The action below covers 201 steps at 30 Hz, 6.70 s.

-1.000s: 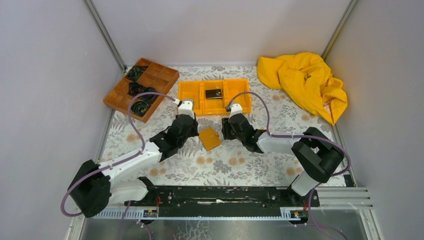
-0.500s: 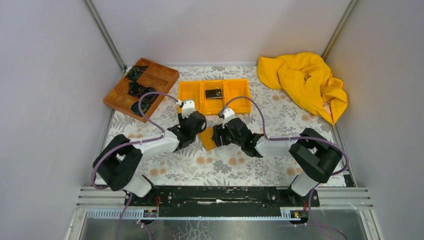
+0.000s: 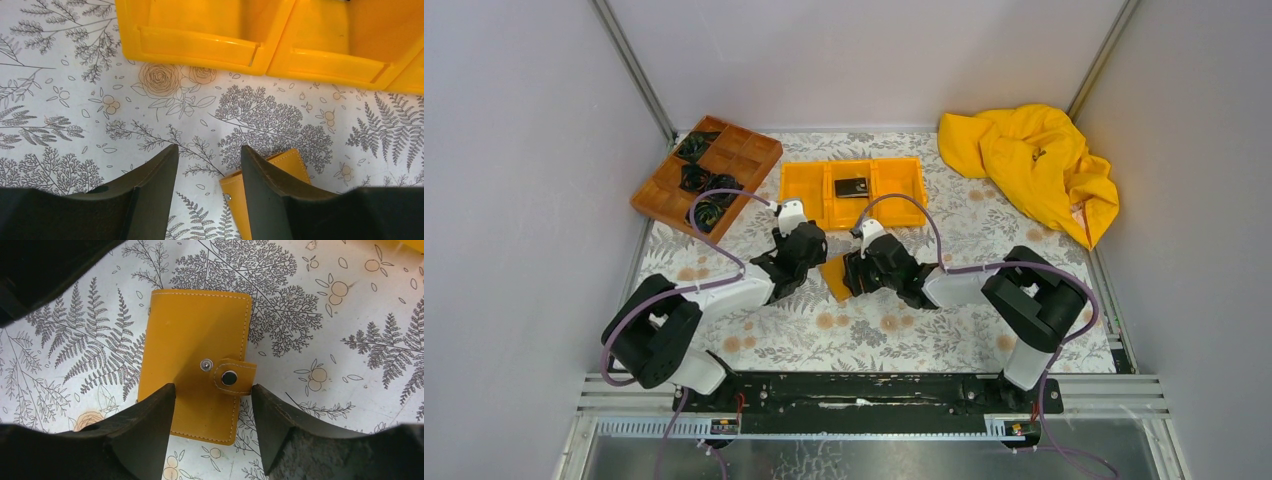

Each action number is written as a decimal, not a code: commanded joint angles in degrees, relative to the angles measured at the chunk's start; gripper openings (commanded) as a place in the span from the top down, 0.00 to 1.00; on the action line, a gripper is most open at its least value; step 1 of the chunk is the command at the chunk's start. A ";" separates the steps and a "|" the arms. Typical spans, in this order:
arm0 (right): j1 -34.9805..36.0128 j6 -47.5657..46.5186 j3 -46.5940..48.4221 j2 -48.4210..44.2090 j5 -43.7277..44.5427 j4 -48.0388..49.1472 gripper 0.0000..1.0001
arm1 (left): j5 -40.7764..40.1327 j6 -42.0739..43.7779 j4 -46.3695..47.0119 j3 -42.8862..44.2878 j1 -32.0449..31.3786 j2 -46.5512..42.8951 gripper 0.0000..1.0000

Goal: Take the credit cards out of the card holder

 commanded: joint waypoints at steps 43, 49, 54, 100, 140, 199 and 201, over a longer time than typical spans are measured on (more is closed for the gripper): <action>0.42 4.38 2.92 0.30 -10.74 -1.04 0.42 | 27.34 -4.43 1.97 -1.70 1.33 3.86 1.00; 0.40 5.85 2.71 0.66 -13.34 0.43 0.56 | 24.03 -5.26 0.83 -5.99 1.43 -0.43 1.00; 0.42 5.70 2.64 0.43 -10.62 -0.37 0.85 | 23.05 -5.64 0.16 -8.16 1.41 -5.81 1.00; -4.70 0.04 10.63 -15.99 12.40 -24.31 1.00 | 13.03 4.20 7.55 -7.38 -1.93 -9.18 0.88; 4.58 2.53 16.42 -3.88 17.85 -32.59 0.71 | 34.04 3.52 16.68 -5.30 -0.41 4.52 1.00; 14.09 10.57 -3.90 -14.14 42.62 -15.24 0.41 | 32.63 4.93 17.29 -5.84 -0.36 2.64 1.00; 14.12 11.52 -4.28 -13.25 42.32 -14.88 0.43 | 32.32 4.93 17.00 -5.97 -0.40 1.93 1.00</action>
